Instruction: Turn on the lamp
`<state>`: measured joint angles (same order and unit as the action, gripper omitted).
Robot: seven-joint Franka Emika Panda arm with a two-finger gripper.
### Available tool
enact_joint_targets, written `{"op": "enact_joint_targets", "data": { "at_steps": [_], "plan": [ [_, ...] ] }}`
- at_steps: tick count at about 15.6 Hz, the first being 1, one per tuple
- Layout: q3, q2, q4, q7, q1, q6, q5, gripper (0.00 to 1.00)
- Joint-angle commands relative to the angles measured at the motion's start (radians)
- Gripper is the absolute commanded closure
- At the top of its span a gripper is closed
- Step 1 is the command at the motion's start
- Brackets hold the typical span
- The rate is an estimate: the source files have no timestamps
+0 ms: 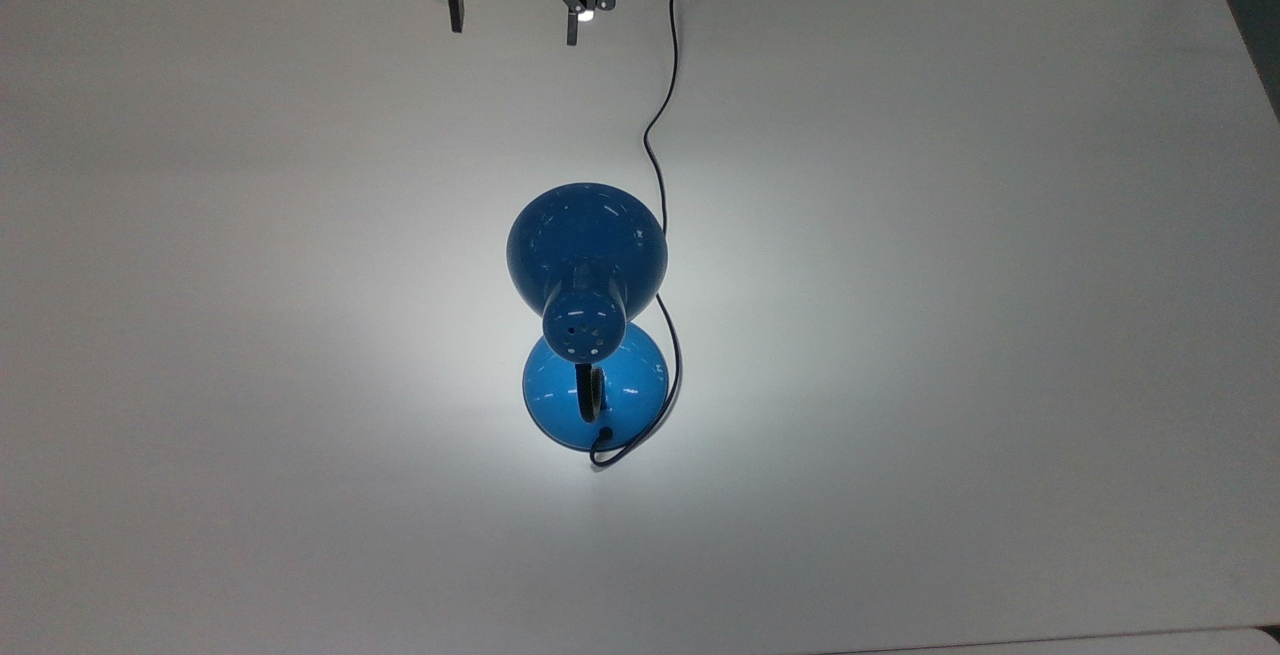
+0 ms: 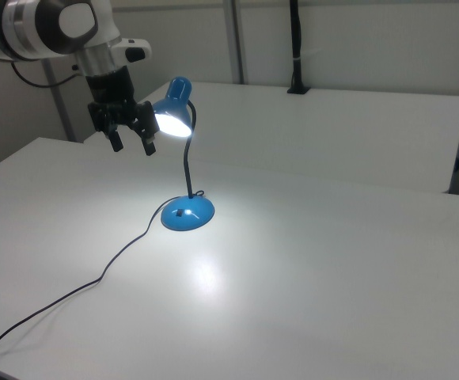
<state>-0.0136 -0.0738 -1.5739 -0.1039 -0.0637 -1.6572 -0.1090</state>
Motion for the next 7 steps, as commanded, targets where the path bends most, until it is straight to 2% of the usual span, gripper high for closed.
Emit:
{"op": "enact_joint_targets", "data": {
  "at_steps": [1,7],
  "plan": [
    [0.006,0.032,0.003,0.007,0.008,0.062,0.044,0.00],
    [0.009,0.035,0.009,0.007,0.012,0.063,0.049,0.00]
  ]
}}
